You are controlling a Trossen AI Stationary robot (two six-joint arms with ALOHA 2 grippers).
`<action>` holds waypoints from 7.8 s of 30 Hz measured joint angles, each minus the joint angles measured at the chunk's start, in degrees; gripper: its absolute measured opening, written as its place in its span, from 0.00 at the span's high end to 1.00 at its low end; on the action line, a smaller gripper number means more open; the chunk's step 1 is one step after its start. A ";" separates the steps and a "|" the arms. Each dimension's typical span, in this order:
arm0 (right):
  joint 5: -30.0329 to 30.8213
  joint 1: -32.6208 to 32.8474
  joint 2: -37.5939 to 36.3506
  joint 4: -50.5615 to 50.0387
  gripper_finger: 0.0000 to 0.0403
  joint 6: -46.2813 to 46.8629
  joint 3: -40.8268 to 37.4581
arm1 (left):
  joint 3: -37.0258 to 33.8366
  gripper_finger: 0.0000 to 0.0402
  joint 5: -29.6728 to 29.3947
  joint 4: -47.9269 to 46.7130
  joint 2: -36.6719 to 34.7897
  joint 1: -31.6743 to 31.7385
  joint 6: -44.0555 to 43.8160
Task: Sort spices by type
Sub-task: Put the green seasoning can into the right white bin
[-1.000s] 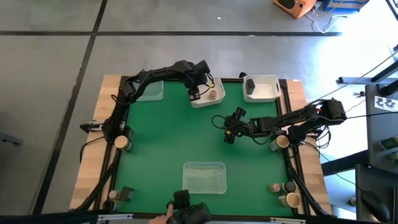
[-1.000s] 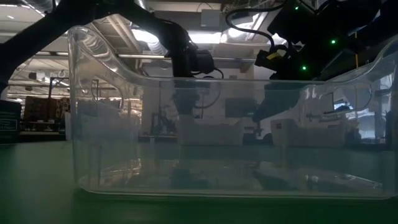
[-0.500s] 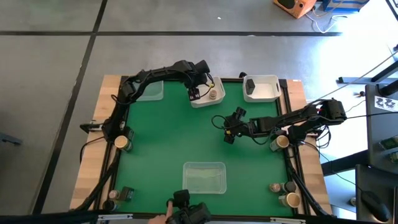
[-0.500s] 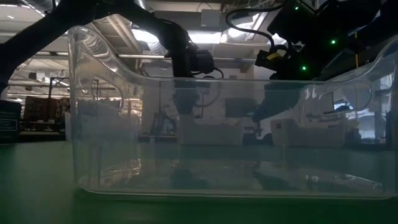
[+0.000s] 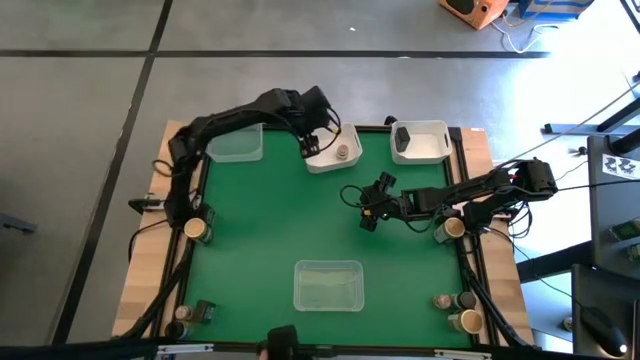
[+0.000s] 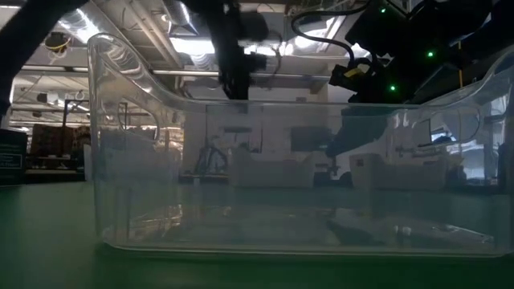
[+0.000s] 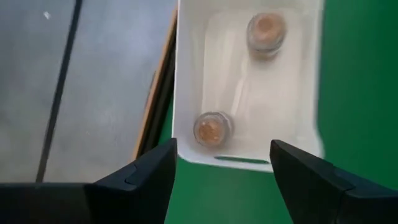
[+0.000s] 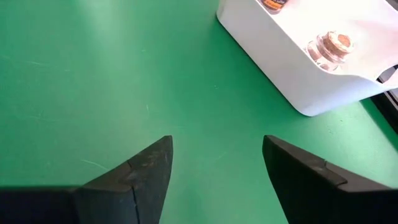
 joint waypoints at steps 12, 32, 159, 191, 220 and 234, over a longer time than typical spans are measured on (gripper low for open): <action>-0.61 0.00 0.04 1.09 0.38 -0.02 0.00 | 0.00 0.40 -2.49 -17.07 -12.04 -8.01 -13.38; -0.63 0.04 0.04 4.55 0.38 1.53 0.00 | -25.57 0.40 -10.99 -26.08 -28.20 -17.86 -38.24; 0.87 0.02 0.00 6.36 0.38 -0.07 0.00 | -55.10 0.40 2.71 -26.23 -35.49 -23.77 -29.33; -0.68 0.02 0.00 7.50 0.38 -0.04 0.02 | -65.95 0.71 5.20 -13.27 -35.29 -20.74 -27.87; -0.66 0.02 0.00 7.76 0.38 -0.07 0.02 | -24.40 0.70 5.64 -6.73 -6.63 -18.46 -23.36; -0.66 0.01 0.00 7.36 0.38 -0.07 0.02 | -15.86 0.66 5.70 -4.03 4.92 -19.00 -18.88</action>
